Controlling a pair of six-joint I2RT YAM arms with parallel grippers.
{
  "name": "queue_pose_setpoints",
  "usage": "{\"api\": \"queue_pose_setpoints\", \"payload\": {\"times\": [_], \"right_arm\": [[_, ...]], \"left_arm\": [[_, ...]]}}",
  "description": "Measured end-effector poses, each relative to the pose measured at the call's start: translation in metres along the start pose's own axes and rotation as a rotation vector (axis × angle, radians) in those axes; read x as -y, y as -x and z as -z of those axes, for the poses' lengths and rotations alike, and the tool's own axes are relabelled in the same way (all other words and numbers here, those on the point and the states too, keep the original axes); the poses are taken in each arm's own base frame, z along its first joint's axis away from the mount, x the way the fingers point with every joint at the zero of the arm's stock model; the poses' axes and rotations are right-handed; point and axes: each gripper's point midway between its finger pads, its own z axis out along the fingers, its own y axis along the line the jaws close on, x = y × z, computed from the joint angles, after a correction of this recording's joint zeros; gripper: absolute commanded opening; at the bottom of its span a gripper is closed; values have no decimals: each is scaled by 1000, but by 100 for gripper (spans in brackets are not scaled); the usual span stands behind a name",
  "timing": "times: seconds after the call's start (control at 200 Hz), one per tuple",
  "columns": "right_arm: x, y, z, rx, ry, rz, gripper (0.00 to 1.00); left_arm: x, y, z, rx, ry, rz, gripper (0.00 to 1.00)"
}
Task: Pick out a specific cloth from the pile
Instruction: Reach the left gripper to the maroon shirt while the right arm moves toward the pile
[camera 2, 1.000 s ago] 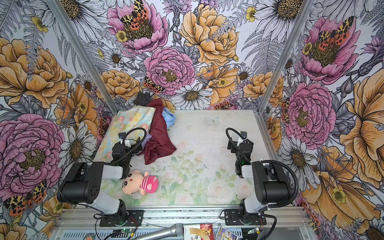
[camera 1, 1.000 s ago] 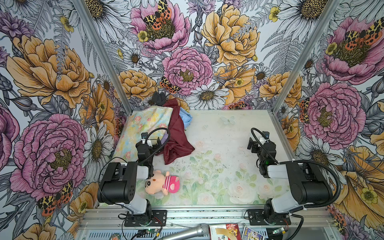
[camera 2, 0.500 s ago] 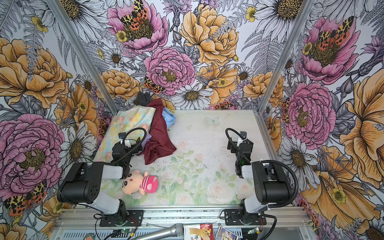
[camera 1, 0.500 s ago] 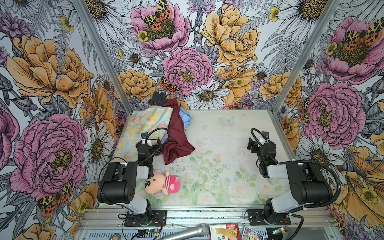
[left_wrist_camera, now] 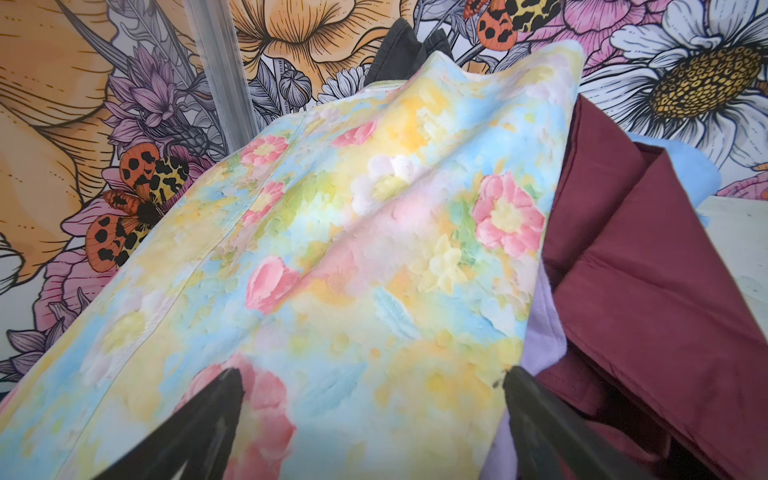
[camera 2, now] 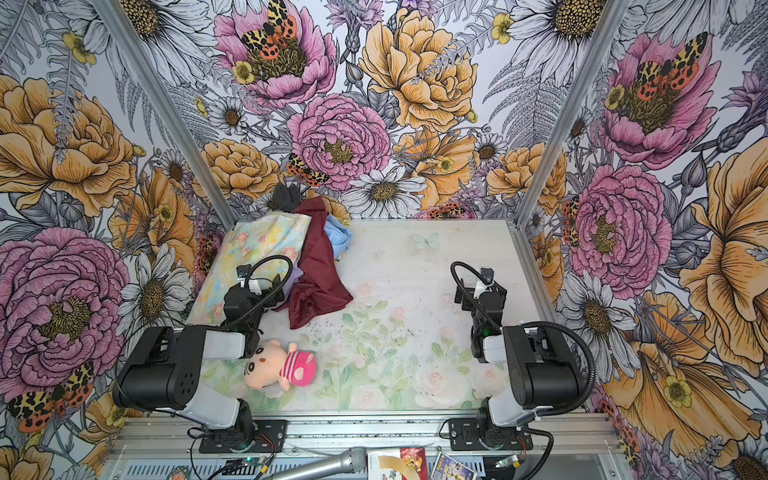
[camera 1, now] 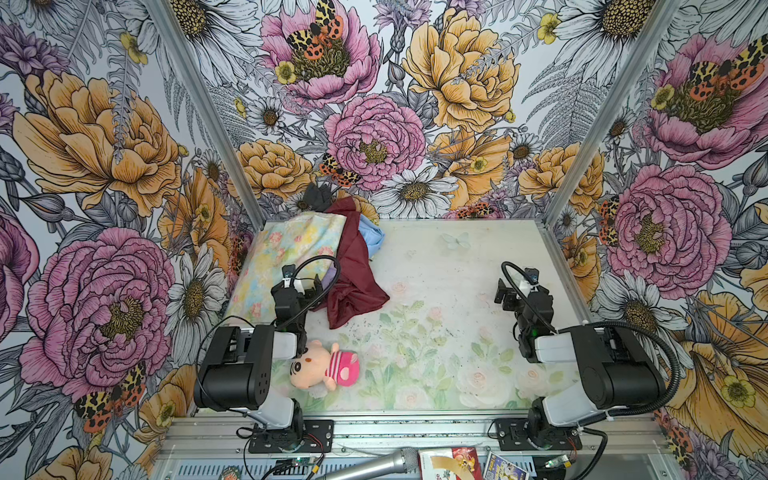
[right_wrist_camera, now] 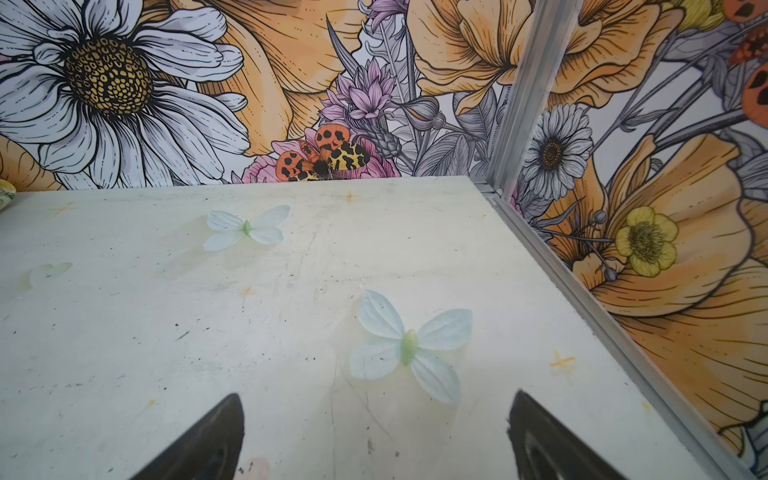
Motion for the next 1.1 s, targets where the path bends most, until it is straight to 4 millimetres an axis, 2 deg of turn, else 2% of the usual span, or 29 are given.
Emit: {"api": "queue_pose_setpoints", "payload": {"times": [0.135, 0.275, 0.605, 0.755, 0.835, 0.946, 1.101], "right_arm": [[-3, 9, 7, 32, 8, 10, 100], [-5, 17, 10, 55, 14, 17, 99], [-3, 39, 24, 92, -11, 16, 100], [-5, 41, 28, 58, -19, 20, 100], [-11, 48, 27, 42, -10, 24, 99], [-23, 68, 26, 42, 9, 23, 98], [-51, 89, 27, 35, 63, 15, 96]], "left_arm": [[-4, 11, 4, 17, 35, 7, 99], [4, 21, 5, 25, 50, -6, 99], [2, 36, -2, -21, 118, -30, 99], [1, 52, 2, -31, 136, -29, 99], [4, 67, 3, -28, 137, -17, 99], [9, 86, 4, -25, 131, 4, 99], [14, 97, 4, -74, 136, 21, 99]]}}
